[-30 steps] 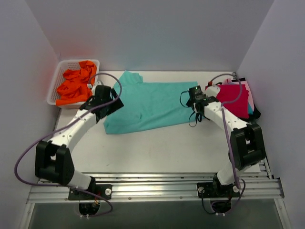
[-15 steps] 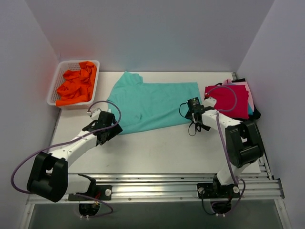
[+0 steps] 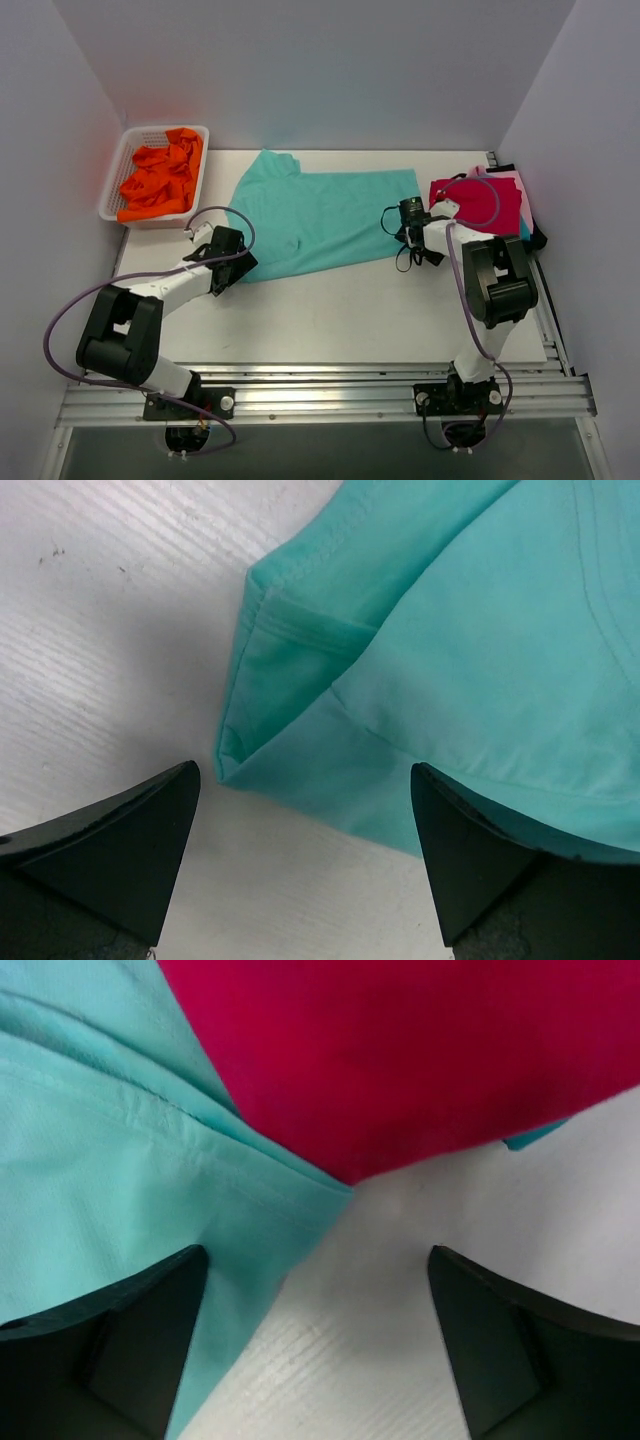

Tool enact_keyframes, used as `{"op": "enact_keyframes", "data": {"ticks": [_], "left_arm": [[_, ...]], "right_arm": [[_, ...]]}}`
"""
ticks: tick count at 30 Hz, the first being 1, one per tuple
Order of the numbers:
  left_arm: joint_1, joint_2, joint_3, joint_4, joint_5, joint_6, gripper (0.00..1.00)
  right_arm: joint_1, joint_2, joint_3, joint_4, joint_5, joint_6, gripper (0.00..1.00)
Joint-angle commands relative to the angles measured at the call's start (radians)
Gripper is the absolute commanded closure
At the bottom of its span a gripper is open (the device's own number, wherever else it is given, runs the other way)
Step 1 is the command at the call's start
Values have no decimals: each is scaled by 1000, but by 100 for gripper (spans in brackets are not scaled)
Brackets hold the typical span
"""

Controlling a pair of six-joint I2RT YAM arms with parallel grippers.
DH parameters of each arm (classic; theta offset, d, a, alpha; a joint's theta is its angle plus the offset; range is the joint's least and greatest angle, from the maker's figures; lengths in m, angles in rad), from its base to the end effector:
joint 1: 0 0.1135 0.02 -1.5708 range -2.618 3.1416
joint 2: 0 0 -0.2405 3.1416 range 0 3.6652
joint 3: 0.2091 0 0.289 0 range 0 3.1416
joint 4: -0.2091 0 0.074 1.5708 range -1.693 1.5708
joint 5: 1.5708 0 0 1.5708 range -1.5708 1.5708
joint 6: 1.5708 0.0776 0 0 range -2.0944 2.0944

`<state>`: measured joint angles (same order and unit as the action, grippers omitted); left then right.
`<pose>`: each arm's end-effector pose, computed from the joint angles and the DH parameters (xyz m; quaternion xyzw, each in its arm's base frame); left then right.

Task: Fold and stack the t-shirts
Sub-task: Fold the flattened tshirt in 1/3 of the way

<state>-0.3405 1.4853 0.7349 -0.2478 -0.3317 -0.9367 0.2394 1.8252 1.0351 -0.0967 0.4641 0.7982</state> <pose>0.3167 -0.0854 0.0804 -0.3224 0.8907 -0.0389 0.3180 0.4092 0.0641 0.0765 0.3270 0.8600 -0.0263 0.3909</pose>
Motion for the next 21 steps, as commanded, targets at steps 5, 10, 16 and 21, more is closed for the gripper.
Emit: {"op": "enact_keyframes", "data": {"ticks": [5, 10, 16, 21], "left_arm": [[32, 87, 35, 30, -24, -19, 25], [46, 110, 54, 47, -29, -22, 67], [57, 135, 75, 59, -29, -5, 98], [57, 3, 12, -11, -93, -39, 98]], "right_arm": [[-35, 20, -6, 8, 45, -7, 52], [-45, 32, -10, 8, 31, -2, 100], [-45, 37, -23, 8, 18, 3, 100], [-32, -39, -72, -11, 15, 22, 100]]}}
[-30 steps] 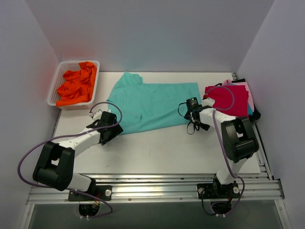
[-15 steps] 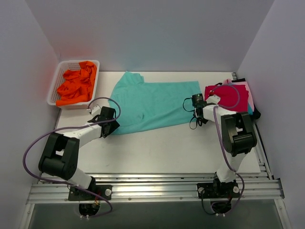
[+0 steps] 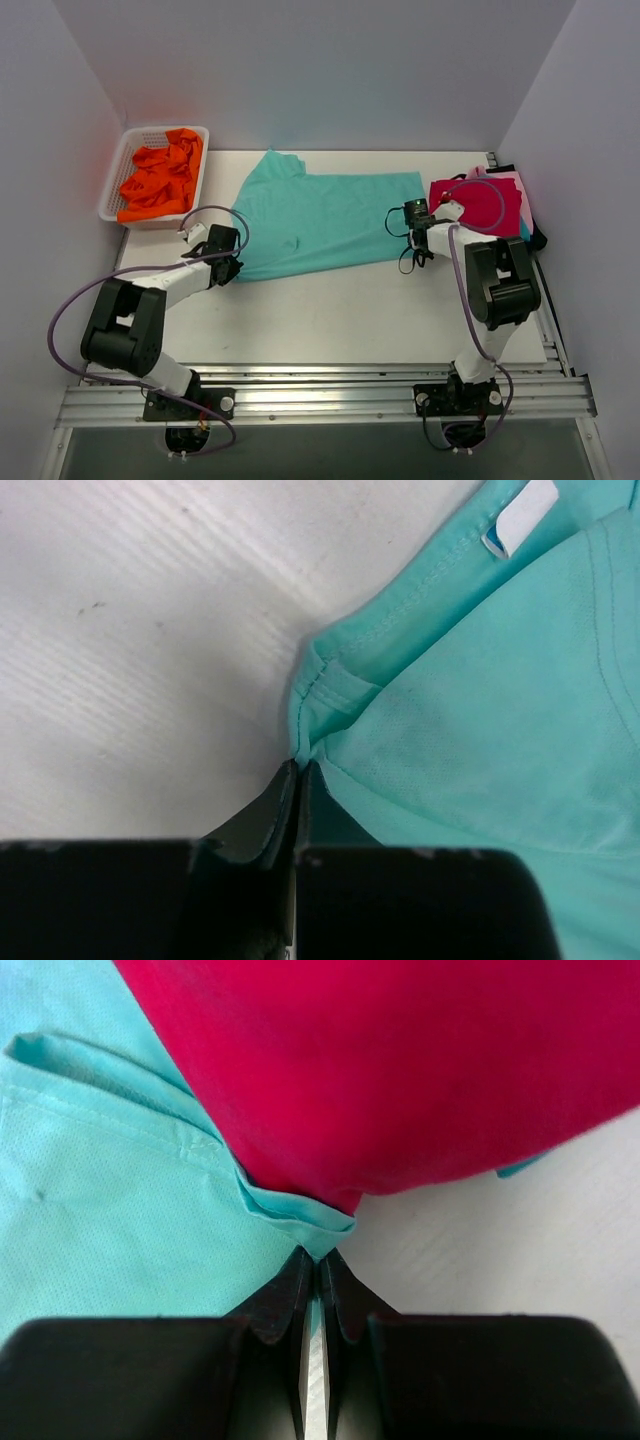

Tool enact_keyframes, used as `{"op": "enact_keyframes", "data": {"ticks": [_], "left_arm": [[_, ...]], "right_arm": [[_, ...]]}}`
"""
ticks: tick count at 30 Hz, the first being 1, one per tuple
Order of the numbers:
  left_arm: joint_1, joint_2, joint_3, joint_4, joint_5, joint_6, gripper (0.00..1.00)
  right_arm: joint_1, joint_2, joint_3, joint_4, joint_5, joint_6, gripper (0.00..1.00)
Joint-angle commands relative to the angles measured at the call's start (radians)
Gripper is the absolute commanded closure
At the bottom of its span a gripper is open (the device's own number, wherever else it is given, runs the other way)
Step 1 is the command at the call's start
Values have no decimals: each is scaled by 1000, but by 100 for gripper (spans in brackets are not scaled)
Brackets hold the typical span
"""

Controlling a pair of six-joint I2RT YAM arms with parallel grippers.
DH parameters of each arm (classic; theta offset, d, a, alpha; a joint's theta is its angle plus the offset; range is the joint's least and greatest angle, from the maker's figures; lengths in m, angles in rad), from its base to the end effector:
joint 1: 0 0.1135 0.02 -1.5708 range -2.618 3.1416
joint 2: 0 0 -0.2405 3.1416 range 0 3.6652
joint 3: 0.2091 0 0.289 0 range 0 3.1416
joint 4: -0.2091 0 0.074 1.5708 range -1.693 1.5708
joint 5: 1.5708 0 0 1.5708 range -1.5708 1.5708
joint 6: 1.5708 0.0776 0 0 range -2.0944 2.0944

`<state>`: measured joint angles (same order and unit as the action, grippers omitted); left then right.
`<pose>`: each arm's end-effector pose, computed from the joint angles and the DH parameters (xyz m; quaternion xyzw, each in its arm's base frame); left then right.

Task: Fold and stack the t-shirts
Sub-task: Fold the flattened tshirt in 1/3 of the way

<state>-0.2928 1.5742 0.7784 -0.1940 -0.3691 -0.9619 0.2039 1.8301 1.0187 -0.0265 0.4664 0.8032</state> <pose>0.3354 -0.0719 0.0716 -0.3589 0.8724 -0.0229 0.3312 0.4141 0.0500 0.0757 0.3472 0.8434 -0.0208 0.4094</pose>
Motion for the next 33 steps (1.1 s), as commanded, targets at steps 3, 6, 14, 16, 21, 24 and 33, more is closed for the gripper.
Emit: {"op": "enact_keyframes", "data": {"ticks": [3, 6, 14, 16, 21, 24, 33], "left_arm": [[9, -201, -77, -123, -79, -35, 98], [7, -310, -117, -171, -77, -50, 98], [-5, -548, -197, -308, -74, -55, 98], [-8, -595, -218, -329, -45, -55, 98], [-14, -690, -228, -433, -7, -66, 97], [-19, -782, -252, -473, 2, -64, 89], [-28, -885, -158, -578, 38, -32, 6]], "right_arm": [[20, -110, -97, -107, 28, 50, 100], [38, -175, -130, -133, 35, 77, 100], [147, -316, -218, -300, 90, 195, 100], [178, -353, -239, -325, 84, 218, 100], [236, -523, -305, -440, 95, 299, 100], [258, -621, -321, -524, 103, 332, 100], [296, -819, -307, -664, 135, 384, 4]]}}
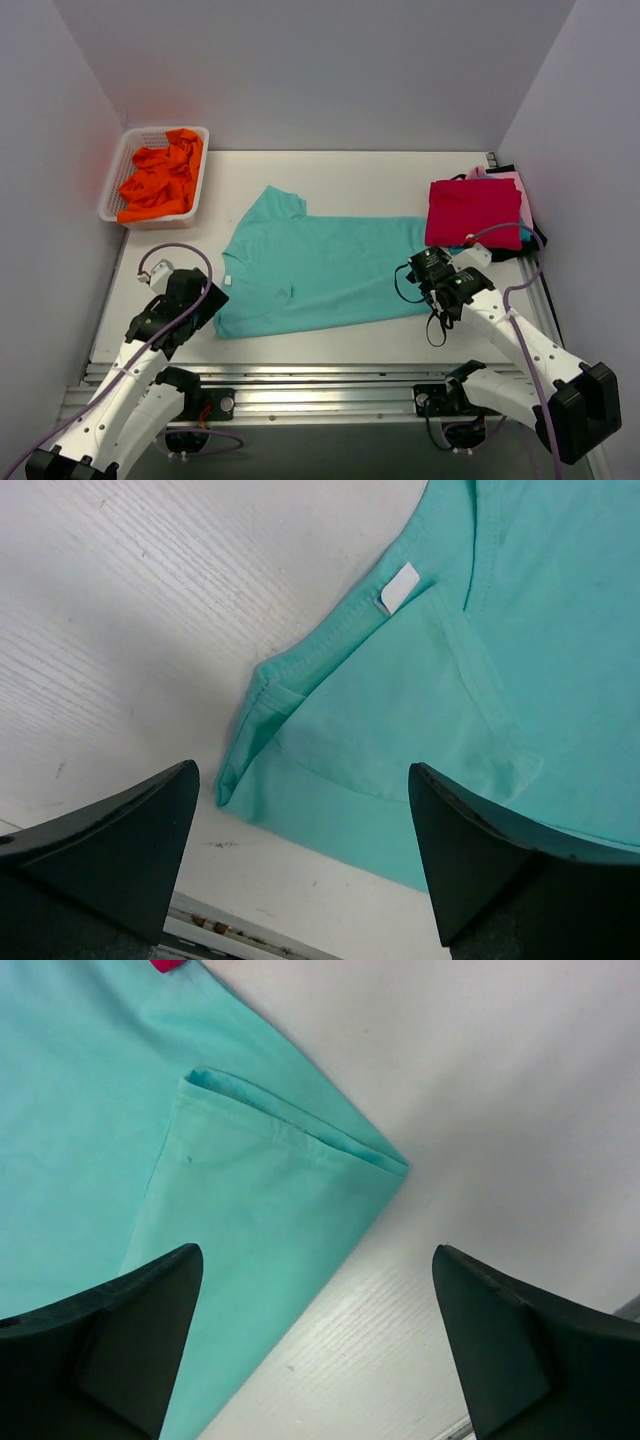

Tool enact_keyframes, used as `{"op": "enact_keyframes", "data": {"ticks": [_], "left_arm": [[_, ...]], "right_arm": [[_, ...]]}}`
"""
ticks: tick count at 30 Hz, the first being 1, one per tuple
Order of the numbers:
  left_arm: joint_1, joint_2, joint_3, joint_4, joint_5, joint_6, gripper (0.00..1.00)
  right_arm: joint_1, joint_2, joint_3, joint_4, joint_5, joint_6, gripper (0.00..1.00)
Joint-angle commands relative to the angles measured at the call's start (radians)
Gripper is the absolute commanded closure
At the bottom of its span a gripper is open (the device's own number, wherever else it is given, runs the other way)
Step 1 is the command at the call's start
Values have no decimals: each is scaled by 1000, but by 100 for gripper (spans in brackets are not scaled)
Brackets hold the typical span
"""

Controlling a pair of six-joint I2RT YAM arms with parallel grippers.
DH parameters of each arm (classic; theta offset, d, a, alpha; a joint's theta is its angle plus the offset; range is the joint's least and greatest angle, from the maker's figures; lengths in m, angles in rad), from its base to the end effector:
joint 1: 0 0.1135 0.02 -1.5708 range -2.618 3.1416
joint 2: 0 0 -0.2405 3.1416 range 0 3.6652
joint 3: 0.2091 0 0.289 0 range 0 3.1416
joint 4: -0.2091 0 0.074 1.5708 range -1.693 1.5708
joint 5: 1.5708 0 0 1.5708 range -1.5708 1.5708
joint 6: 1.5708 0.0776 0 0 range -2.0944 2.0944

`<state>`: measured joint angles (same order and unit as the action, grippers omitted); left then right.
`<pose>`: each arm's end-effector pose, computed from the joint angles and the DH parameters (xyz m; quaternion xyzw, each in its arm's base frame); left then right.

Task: Fold and stack the t-shirts
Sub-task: Fold the flattened tshirt in 1/3 of the way, then grap the side of the flattened tshirt furthest away from the robot with both arms

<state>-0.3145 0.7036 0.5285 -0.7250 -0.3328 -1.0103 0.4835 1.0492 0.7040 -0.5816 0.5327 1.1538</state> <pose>0.2142 -0.0430 0.1635 -0.3687 0.8569 -0.0763 0.3521 0.2583 0.0911 0.1702 0.3797 0.8368 0.0524 0.3909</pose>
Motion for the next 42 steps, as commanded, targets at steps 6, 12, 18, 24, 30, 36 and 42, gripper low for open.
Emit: {"op": "enact_keyframes", "data": {"ticks": [6, 12, 18, 24, 30, 36, 42], "left_arm": [[-6, 75, 208, 76, -23, 64, 6], [18, 426, 344, 491, 4, 257, 6], [152, 964, 749, 689, 389, 466, 6], [227, 1386, 1181, 646, 613, 530, 5], [226, 1738, 1572, 478, 778, 584, 5], [203, 1893, 1722, 342, 752, 584, 5], [181, 1938, 1771, 243, 749, 581, 5]], "right_arm": [[18, -14, 144, -144, 188, 18, 1], [18, 31, 114, 346, 98, -396, 4], [15, 116, 121, 548, -105, -534, 5], [4, 146, 123, 548, -86, -565, 6], [-11, 104, 103, 557, -86, -574, 7], [-28, 72, 91, 559, -100, -578, 7], [-39, 57, 78, 560, -99, -579, 7]]}}
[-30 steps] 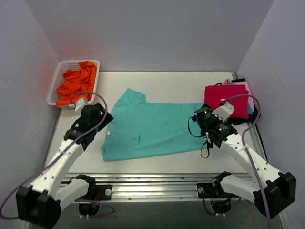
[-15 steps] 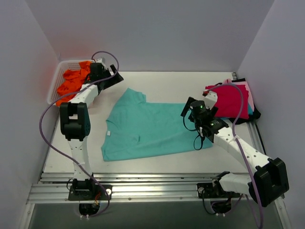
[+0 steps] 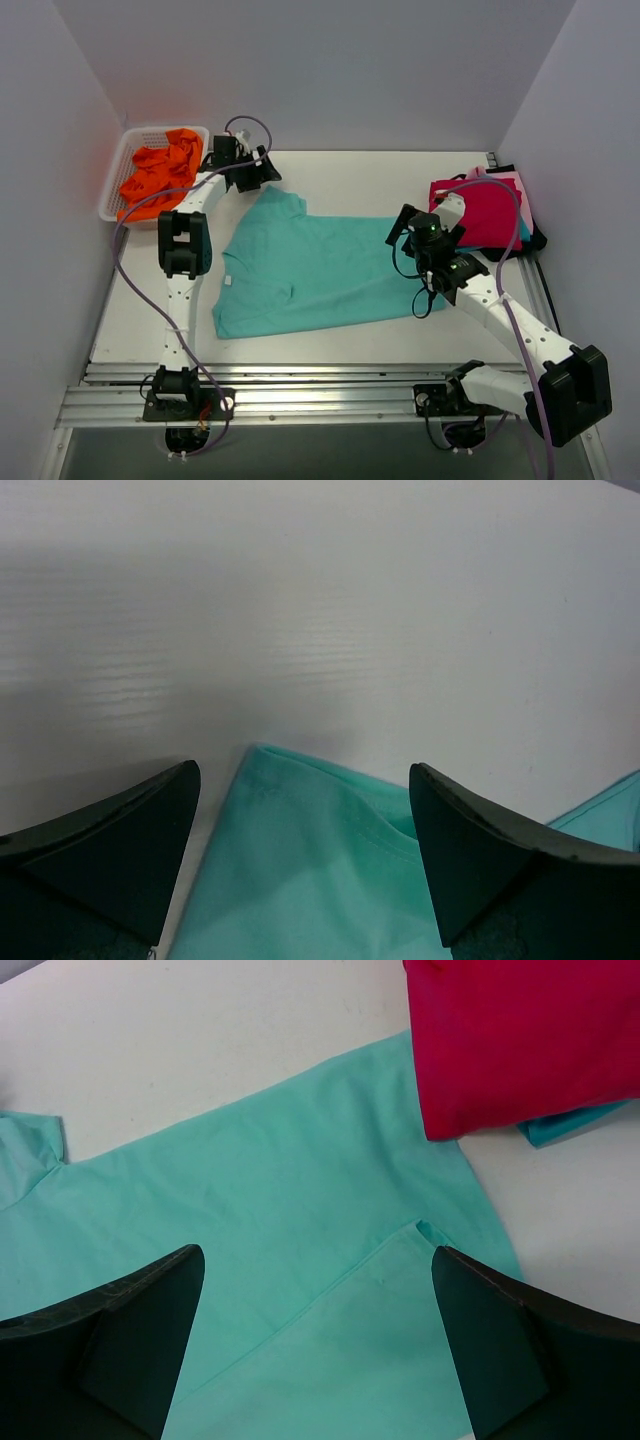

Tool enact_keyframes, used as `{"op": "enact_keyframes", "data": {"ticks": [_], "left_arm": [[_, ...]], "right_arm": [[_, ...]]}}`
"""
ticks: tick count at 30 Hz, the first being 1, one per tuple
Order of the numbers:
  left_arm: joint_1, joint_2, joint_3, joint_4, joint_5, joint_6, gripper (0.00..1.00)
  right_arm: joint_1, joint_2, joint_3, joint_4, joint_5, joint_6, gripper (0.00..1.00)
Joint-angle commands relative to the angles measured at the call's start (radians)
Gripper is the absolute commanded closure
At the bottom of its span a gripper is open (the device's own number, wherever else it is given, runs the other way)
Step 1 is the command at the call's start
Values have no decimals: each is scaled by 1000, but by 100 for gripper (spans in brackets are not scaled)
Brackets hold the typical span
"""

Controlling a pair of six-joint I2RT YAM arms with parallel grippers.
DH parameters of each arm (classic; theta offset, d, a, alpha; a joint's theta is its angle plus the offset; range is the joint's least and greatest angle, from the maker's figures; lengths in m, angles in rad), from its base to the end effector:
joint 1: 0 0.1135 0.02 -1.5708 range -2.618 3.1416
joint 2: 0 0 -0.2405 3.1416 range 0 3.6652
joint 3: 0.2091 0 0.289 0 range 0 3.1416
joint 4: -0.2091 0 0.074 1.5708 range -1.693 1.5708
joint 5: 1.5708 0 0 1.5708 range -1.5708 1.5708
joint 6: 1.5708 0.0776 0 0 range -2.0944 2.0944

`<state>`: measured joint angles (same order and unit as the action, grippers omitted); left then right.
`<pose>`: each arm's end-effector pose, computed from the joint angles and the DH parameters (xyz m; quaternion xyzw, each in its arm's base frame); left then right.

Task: Fold and stack the t-shirts
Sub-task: Grap the side of the flattened tshirt furthest away from the robot with both arms

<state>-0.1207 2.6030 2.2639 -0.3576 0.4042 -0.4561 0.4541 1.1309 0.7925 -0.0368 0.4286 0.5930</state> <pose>0.6163 -0.1055 0.1061 -0.0644 0.8893 -0.2923 0.3458 0.3185 0.1196 0.2409 0.1755 0.7974 0.1227 0.5642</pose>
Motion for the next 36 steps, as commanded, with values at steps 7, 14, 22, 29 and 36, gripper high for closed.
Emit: {"op": "enact_keyframes", "data": {"ticks": [7, 14, 22, 29, 36], "left_arm": [[-51, 39, 0, -169, -39, 36, 1], [-48, 61, -4, -182, -77, 19, 27], [-48, 85, 40, -231, -120, 7, 95], [-43, 23, 16, -248, -159, 16, 98], [-24, -60, -52, -253, -203, 54, 98]], "right_arm": [[-32, -36, -16, 5, 2, -21, 7], [-48, -39, -21, 0, -7, -21, 7], [-54, -33, -24, -3, -8, -18, 7], [-57, 42, 5, 14, -24, -16, 7], [-60, 207, 118, 28, -56, 7, 7]]}}
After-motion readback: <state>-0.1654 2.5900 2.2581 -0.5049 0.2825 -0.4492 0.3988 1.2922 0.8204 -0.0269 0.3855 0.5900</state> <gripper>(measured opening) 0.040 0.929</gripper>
